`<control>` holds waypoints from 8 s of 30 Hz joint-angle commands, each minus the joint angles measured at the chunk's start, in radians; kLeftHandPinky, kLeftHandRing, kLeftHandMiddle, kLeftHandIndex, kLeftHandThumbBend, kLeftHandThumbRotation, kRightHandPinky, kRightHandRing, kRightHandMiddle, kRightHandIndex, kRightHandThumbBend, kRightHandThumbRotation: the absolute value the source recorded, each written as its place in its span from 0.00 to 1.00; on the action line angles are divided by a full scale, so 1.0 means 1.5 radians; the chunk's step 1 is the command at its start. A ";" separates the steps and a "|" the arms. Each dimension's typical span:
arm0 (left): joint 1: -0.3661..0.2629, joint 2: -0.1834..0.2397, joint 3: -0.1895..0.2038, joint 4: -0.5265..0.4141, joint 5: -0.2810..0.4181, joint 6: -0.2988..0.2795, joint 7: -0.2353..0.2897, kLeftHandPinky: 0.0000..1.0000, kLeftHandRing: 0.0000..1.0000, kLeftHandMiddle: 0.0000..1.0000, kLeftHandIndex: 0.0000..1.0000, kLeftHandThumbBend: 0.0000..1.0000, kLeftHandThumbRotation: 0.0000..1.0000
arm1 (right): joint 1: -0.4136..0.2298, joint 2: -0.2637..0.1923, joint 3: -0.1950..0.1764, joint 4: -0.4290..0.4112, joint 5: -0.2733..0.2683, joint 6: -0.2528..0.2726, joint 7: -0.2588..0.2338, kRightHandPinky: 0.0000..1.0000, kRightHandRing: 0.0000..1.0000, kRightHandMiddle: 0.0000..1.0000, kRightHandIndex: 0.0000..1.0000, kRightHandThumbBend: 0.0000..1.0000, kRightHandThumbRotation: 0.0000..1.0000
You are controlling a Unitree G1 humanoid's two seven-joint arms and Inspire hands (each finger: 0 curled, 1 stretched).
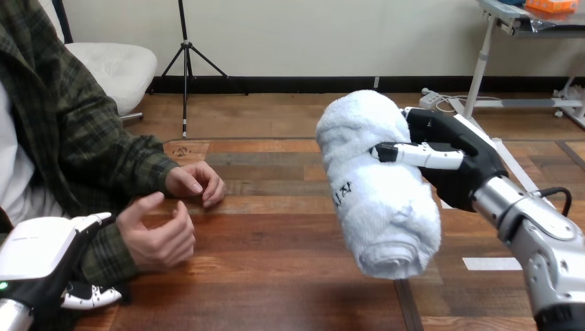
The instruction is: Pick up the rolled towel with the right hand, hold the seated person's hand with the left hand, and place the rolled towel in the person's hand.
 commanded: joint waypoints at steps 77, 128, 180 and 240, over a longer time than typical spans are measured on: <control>0.078 -0.073 0.000 -0.226 -0.155 0.022 0.129 0.32 0.38 0.43 0.44 0.95 0.00 | -0.131 0.051 0.099 0.090 -0.013 -0.060 0.038 0.09 0.14 0.22 0.33 0.74 0.00; 0.153 -0.160 0.029 -0.443 -0.146 0.089 0.083 0.30 0.35 0.41 0.42 0.96 0.00 | -0.307 0.176 0.150 0.403 -0.129 -0.198 0.034 0.08 0.11 0.19 0.29 0.74 0.00; 0.122 -0.238 0.007 -0.437 -0.118 0.093 0.086 0.30 0.35 0.40 0.41 0.97 0.00 | -0.353 0.222 0.172 0.433 -0.178 -0.257 0.040 0.10 0.13 0.20 0.30 0.79 0.00; 0.102 -0.224 0.021 -0.336 -0.135 0.056 0.093 0.49 0.53 0.58 0.63 0.98 0.15 | -0.344 0.212 0.162 0.411 -0.181 -0.283 0.019 0.40 0.47 0.56 0.58 0.89 0.06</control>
